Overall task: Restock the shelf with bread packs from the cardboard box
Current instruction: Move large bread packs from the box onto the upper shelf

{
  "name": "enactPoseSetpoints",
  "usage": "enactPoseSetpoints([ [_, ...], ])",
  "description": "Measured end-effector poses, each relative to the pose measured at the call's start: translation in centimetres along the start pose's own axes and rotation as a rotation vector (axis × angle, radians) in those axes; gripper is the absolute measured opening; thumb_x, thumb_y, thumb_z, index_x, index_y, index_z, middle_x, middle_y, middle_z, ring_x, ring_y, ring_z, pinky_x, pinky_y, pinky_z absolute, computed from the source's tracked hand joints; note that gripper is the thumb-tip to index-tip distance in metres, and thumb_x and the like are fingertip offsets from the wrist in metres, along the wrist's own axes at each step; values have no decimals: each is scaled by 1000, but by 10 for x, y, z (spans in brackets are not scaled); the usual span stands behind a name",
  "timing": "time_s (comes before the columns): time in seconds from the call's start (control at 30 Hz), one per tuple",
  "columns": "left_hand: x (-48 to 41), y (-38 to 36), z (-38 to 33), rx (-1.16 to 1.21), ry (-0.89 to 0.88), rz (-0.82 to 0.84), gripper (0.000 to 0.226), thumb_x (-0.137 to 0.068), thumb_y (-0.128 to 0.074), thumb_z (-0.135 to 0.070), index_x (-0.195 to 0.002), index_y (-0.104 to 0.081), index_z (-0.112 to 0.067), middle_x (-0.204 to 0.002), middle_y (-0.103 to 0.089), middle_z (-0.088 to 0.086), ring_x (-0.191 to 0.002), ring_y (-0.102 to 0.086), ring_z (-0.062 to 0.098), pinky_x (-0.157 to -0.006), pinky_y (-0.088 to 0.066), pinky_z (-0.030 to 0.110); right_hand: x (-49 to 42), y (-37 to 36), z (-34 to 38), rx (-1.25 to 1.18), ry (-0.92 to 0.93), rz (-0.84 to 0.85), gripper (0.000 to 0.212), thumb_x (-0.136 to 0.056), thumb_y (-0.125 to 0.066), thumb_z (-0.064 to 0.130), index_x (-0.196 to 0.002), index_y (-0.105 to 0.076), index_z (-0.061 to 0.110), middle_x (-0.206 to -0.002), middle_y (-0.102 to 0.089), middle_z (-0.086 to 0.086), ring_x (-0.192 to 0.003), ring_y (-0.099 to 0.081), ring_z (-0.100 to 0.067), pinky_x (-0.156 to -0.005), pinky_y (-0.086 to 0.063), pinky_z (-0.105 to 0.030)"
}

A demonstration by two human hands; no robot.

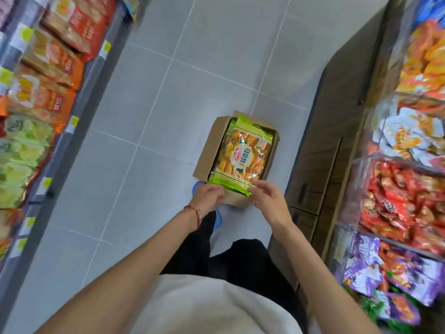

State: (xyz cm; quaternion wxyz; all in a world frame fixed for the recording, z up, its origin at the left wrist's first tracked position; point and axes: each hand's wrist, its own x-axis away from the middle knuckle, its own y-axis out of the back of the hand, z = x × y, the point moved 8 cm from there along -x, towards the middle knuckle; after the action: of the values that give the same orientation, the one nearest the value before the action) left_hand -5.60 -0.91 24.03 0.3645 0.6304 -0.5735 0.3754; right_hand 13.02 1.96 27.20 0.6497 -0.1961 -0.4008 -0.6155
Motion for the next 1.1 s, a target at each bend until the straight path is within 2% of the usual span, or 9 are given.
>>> enactPoseSetpoints([
  [0.13, -38, -20, -14, 44, 41, -57, 12, -95, -56, -5, -95, -64, -15, -92, -62, 4, -81, -60, 17, -54, -45, 15, -57, 32, 17, 55, -18, -7, 24, -100, -63, 22, -123, -65, 17, -111, -70, -5, -101, -68, -17, -82, -52, -28],
  [0.33, -90, -28, -11, 183, 127, -146, 37, -90, -54, 2, -64, -64, -22, -84, -57, 9, -65, -48, 16, -54, -34, 23, -141, 59, 27, 246, -10, 112, 26, -101, -62, 19, -126, -64, 12, -112, -69, -4, -105, -67, -17, -87, -55, -29],
  [0.5, -130, -38, 21, 423, 240, -347, 20, -98, -53, -5, -83, -58, -18, -87, -60, 6, -76, -56, 19, -48, -48, 15, -228, 73, 20, 440, 9, 219, 22, -100, -62, 18, -122, -63, 14, -113, -65, -4, -109, -64, -24, -93, -52, -34],
  [0.6, -158, -61, 44, 588, 298, -360, 18, -102, -48, -12, -118, -57, -13, -105, -60, 5, -95, -57, 21, -70, -48, 25, -283, 82, 21, 569, 26, 256, 15, -101, -61, 15, -116, -62, 13, -103, -64, 3, -98, -63, -13, -88, -53, -22],
  [0.7, -190, -82, 72, 718, 404, -407, 13, -101, -48, -14, -101, -61, -16, -103, -63, 3, -104, -56, 23, -87, -43, 33, -341, 84, 23, 684, 19, 270, 14, -102, -58, 13, -116, -63, 11, -100, -63, 5, -91, -60, -8, -65, -45, -7],
  [0.77, -218, -97, 88, 728, 448, -401, 13, -101, -47, -13, -100, -59, -18, -107, -61, 6, -105, -54, 22, -82, -44, 30, -380, 82, 20, 745, 29, 274, 22, -102, -59, 18, -122, -63, 11, -111, -63, 0, -103, -60, -16, -71, -43, -15],
  [0.83, -246, -108, 98, 718, 451, -402, 21, -100, -49, -12, -120, -58, -13, -115, -55, 8, -103, -53, 22, -75, -45, 27, -414, 75, 15, 799, 51, 281, 32, -101, -59, 23, -132, -59, 13, -117, -61, 0, -106, -58, -17, -77, -43, -21],
  [0.93, -290, -111, 113, 682, 459, -477, 33, -97, -58, -11, -128, -58, -1, -108, -55, 9, -94, -54, 22, -83, -45, 32, -459, 55, 8, 876, 90, 285, 42, -101, -60, 32, -140, -53, 16, -130, -59, 1, -110, -55, -15, -89, -42, -28],
  [1.1, -352, -118, 136, 820, 440, -534, 70, -64, -84, -46, -122, -63, -15, -109, -72, 4, -97, -70, 27, -89, -55, 41, -517, 12, 3, 926, 189, 291, 57, -99, -57, 49, -146, -47, 18, -135, -56, -2, -121, -54, -21, -99, -42, -34],
])
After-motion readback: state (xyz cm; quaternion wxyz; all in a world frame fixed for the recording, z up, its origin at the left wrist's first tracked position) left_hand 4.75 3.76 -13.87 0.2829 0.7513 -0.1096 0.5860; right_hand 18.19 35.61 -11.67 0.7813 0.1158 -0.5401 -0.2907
